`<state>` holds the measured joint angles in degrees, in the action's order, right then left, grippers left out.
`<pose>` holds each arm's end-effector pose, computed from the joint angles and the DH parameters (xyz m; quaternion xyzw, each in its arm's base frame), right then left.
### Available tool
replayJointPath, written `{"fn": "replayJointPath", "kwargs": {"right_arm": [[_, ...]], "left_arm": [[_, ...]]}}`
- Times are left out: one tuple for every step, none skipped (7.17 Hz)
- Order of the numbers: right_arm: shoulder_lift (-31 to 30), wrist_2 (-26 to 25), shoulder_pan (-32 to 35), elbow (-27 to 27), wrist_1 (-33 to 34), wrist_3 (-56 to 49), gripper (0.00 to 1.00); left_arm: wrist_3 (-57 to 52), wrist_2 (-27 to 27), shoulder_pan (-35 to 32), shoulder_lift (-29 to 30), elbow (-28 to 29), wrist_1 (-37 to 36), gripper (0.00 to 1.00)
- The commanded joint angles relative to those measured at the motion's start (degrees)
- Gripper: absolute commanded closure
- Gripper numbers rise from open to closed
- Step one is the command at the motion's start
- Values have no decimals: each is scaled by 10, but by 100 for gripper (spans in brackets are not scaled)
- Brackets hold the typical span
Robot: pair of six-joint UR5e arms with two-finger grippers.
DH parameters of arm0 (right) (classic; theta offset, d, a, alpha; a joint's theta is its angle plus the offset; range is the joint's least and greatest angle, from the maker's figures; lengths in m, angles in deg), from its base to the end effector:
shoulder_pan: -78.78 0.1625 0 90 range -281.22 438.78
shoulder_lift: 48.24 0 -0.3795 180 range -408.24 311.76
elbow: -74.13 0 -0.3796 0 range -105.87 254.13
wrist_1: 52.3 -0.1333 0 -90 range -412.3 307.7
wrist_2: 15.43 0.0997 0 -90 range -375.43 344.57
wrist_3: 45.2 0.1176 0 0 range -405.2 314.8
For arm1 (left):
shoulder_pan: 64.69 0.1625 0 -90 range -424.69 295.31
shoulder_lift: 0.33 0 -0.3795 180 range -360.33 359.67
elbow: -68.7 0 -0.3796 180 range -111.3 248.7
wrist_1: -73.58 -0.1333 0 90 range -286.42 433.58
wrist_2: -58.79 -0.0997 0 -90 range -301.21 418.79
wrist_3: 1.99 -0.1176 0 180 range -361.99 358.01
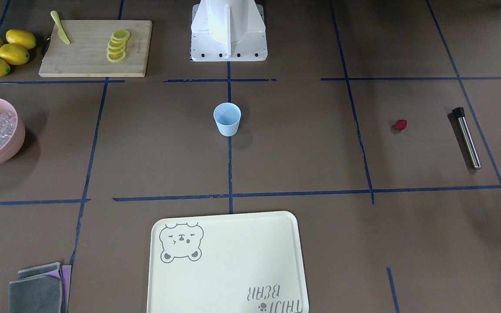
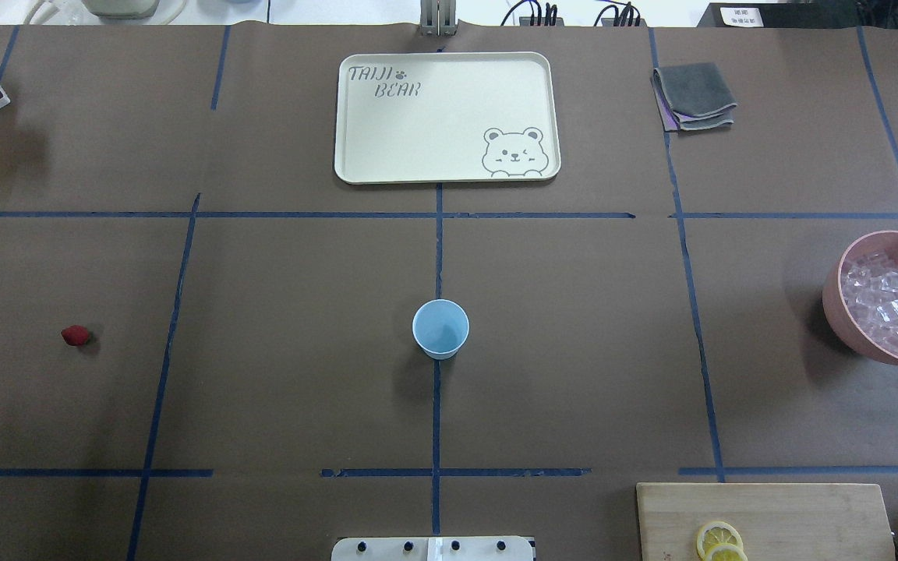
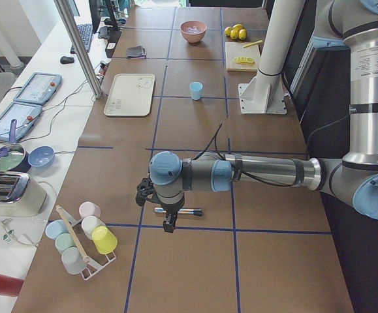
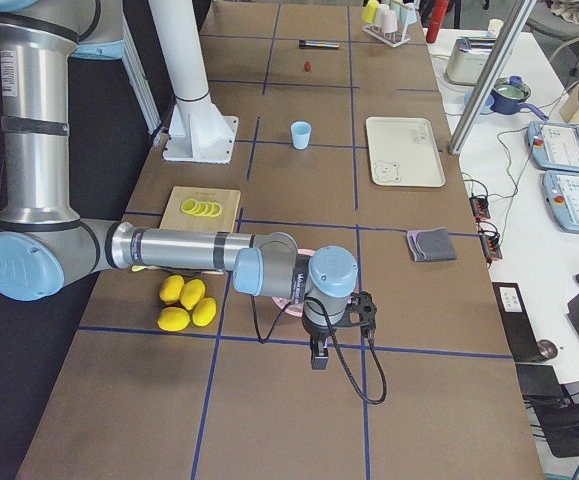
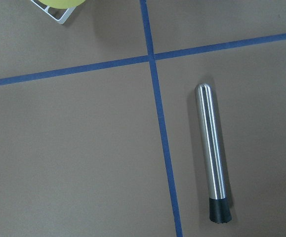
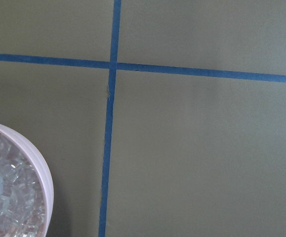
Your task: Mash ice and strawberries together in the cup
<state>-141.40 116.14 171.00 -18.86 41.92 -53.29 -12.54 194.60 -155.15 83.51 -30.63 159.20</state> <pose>0.0727 -0.4489 0.6379 -0.0038 -0.3564 -0.0343 0.9337 -0.0525 -0.4358 0.6029 0.0277 0.3883 0.0769 0.9179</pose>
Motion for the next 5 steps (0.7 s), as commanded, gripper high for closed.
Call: {"fn": "replayJointPath", "kwargs": {"right_arm": [[1,0,0,-3,-1,0,0],[3,1,-1,-4,-2,-1,0],[4,1,-18,-22,-2,-1,0],[4,1,-41,-52,-2,0,0],[4,6,-59,-71,-1,15,0]], "left_arm": [[0,0,0,1,2,1,0],[0,1,1,1,2,1,0],[0,1,1,1,1,1,0],[0,1,1,1,1,1,0],[0,1,1,0,0,0,0]]}}
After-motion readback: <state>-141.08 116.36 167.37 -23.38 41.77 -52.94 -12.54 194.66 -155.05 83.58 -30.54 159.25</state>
